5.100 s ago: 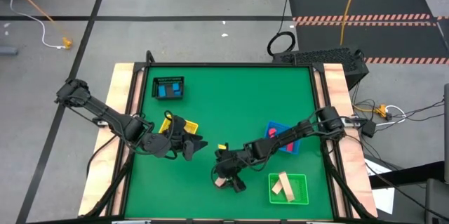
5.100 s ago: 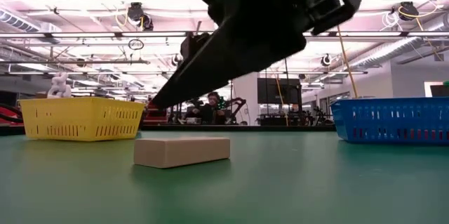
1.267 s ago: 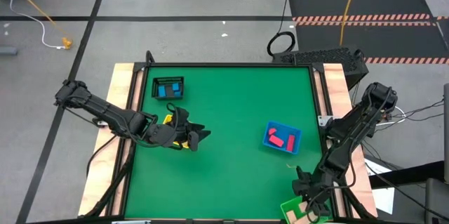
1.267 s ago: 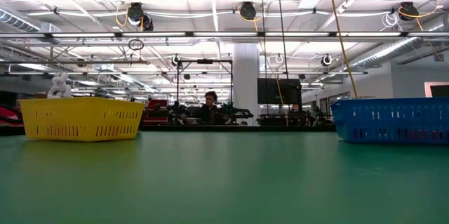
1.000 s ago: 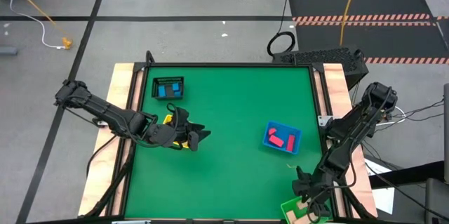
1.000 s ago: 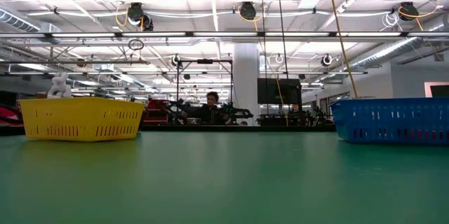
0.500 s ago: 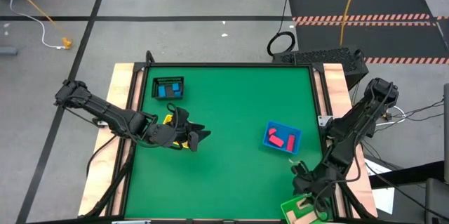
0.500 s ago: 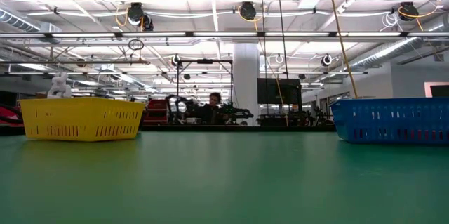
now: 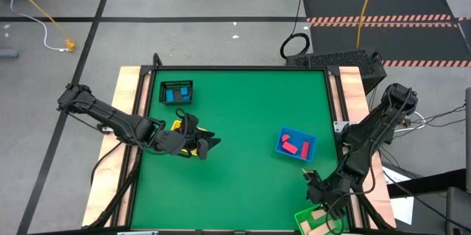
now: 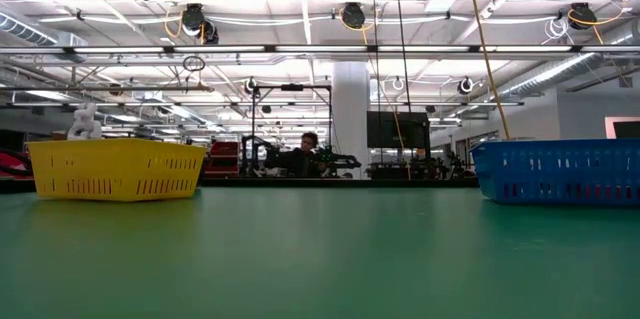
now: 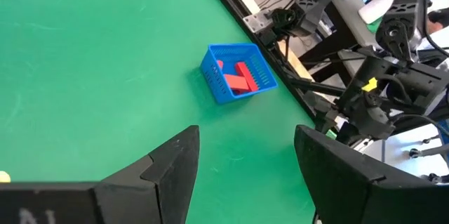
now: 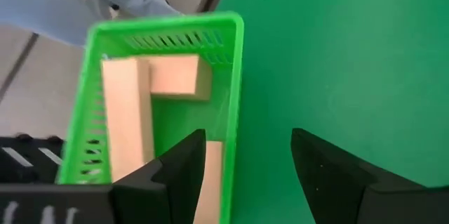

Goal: Sort & place blocks by color
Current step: Adjust the green basket, then return to Home Position

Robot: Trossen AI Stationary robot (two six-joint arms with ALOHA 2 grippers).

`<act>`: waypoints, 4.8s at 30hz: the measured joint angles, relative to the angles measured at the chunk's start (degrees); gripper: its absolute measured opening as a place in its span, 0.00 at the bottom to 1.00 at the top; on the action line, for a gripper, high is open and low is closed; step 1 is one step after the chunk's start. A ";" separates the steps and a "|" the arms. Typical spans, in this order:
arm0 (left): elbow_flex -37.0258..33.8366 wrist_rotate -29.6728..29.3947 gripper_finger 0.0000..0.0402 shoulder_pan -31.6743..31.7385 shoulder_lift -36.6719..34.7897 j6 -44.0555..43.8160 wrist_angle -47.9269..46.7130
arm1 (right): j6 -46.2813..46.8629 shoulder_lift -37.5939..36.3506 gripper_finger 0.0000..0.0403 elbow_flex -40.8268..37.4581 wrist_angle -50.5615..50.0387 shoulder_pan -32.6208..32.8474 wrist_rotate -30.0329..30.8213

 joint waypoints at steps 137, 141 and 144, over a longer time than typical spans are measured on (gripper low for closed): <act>0.04 -6.31 0.58 16.08 -30.45 26.18 -34.93 | -7.25 -35.35 0.40 -0.02 -19.25 -42.24 33.21; 0.04 -8.08 0.58 18.08 -35.65 31.01 -36.69 | -7.23 -35.33 0.40 -0.02 -19.53 -47.13 33.26; 0.04 -8.85 0.58 19.50 -39.79 34.05 -37.08 | -7.59 -35.35 0.40 -0.02 -19.50 -50.46 33.21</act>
